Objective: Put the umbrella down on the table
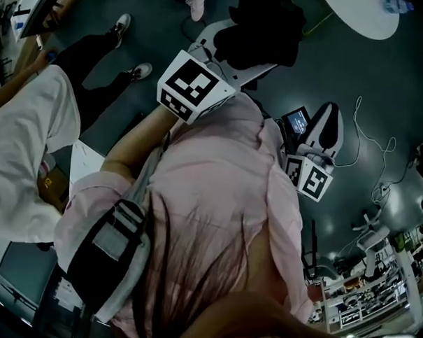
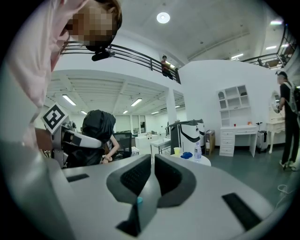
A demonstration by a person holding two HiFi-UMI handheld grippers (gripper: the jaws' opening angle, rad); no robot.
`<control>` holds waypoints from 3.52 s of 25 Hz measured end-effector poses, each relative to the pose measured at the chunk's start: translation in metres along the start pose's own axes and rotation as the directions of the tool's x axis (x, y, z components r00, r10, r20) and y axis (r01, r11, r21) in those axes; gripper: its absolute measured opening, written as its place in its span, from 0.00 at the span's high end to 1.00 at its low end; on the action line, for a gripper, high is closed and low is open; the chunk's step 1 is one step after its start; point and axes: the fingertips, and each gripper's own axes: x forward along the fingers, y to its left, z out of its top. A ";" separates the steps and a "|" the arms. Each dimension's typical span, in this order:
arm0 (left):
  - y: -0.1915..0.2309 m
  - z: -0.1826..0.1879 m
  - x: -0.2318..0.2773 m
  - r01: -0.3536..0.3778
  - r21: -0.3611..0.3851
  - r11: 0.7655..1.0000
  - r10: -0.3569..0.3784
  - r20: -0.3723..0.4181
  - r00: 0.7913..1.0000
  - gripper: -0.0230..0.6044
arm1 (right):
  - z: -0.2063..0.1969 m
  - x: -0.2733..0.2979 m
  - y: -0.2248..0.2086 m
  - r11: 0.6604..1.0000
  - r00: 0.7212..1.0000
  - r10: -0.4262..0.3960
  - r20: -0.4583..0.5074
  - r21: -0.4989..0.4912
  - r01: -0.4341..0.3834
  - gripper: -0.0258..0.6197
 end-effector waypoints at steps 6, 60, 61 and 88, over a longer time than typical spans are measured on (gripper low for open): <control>0.008 -0.009 -0.021 -0.060 -0.002 0.998 0.060 0.009 0.998 0.45 | -0.015 0.001 0.006 0.999 0.999 0.041 0.033 -0.004 -0.041 0.90; 0.130 0.067 0.168 0.038 0.018 0.999 -0.037 -0.070 0.997 0.45 | 0.022 0.202 -0.083 0.998 0.997 -0.066 -0.036 0.013 0.067 0.90; 0.131 0.071 0.176 0.031 0.015 0.999 -0.030 -0.066 0.997 0.45 | 0.025 0.208 -0.091 0.998 0.998 -0.059 -0.033 0.010 0.060 0.90; 0.132 0.103 0.245 -0.060 -0.064 0.996 0.061 0.025 0.998 0.45 | 0.025 0.248 -0.172 1.000 0.999 -0.007 -0.048 -0.009 0.006 0.90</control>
